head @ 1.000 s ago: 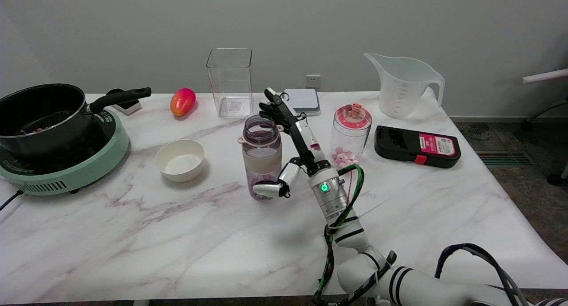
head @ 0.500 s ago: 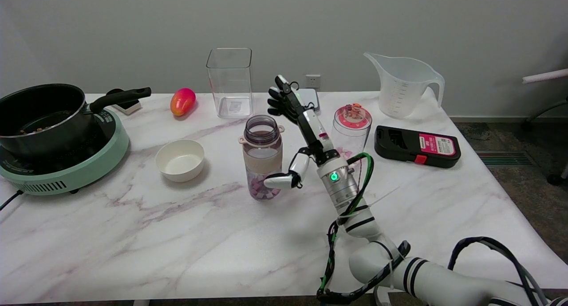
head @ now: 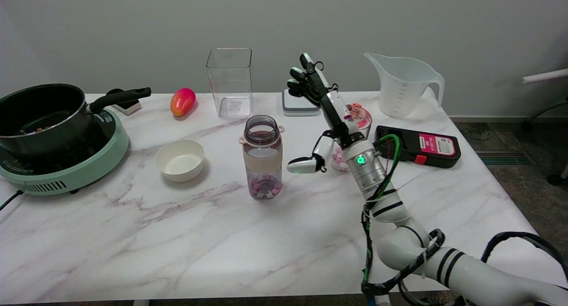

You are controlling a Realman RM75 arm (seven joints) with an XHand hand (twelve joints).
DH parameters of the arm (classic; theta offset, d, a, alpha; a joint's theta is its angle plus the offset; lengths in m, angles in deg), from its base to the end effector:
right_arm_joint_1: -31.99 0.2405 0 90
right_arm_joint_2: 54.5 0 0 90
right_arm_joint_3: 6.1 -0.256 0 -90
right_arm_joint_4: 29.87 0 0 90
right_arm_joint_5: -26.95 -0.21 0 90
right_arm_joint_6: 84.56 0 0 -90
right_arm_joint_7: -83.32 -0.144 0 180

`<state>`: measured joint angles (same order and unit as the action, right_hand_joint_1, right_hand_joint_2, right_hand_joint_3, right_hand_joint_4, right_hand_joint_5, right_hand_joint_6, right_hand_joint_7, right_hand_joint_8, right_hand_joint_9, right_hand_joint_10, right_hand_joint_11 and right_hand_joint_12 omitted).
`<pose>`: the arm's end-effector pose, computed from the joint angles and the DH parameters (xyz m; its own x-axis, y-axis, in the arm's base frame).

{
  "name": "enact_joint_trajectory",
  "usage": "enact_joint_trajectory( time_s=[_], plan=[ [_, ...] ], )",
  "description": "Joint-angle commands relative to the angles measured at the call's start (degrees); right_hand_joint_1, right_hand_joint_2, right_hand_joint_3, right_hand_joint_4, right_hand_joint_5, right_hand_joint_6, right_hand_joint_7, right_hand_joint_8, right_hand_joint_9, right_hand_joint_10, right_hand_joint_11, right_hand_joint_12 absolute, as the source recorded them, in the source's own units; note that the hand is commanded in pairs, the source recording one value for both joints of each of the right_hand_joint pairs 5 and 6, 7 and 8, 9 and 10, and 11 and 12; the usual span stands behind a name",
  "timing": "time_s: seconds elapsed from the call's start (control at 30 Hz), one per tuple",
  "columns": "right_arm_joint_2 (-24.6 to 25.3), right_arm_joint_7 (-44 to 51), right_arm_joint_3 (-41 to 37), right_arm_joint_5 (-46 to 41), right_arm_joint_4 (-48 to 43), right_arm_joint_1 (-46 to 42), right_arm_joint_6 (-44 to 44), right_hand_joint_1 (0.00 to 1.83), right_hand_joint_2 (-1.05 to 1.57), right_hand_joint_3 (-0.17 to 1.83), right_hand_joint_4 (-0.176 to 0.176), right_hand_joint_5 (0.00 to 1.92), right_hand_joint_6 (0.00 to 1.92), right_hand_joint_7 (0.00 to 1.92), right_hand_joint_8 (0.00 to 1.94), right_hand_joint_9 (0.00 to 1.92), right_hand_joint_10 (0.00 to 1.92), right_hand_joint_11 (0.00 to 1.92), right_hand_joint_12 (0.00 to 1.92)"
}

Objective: Place the bottle onto the table.

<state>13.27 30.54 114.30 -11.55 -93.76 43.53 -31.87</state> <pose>-0.2524 -0.3581 0.2698 0.3883 0.1007 0.9160 -0.7979 -0.4606 0.3888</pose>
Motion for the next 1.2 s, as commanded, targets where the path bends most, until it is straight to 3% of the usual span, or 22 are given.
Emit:
enact_joint_trajectory(
  time_s=[0.03,0.17,0.4,0.7,0.97,1.2],
  plan=[
    [-12.45,0.56,-14.43,-1.41,-26.25,-14.45,-10.94,1.29,-0.65,1.10,0.000,0.00,0.00,0.28,0.28,0.41,0.41,0.49,0.49],
    [-13.39,0.91,-15.12,-4.70,-28.55,-14.93,-9.73,1.29,-0.64,1.12,0.000,0.00,0.00,0.29,0.29,0.43,0.43,0.52,0.52],
    [-14.12,6.10,-24.61,-4.24,-29.17,-22.36,-10.53,1.29,-0.55,1.07,0.000,0.03,0.03,0.35,0.35,0.48,0.48,0.57,0.57],
    [-9.89,21.53,-40.77,-8.34,-27.57,-32.23,-13.86,1.32,-0.48,1.14,0.000,0.12,0.12,0.46,0.46,0.54,0.54,0.62,0.62],
    [-9.00,27.12,-42.05,-18.92,-18.72,-33.70,5.33,1.32,-0.55,1.24,0.000,0.19,0.19,0.49,0.49,0.57,0.57,0.64,0.64],
    [-11.84,31.48,-35.97,-29.09,-16.02,-28.06,5.55,1.32,-0.53,1.26,0.000,0.18,0.18,0.49,0.49,0.57,0.57,0.65,0.65]
  ],
)
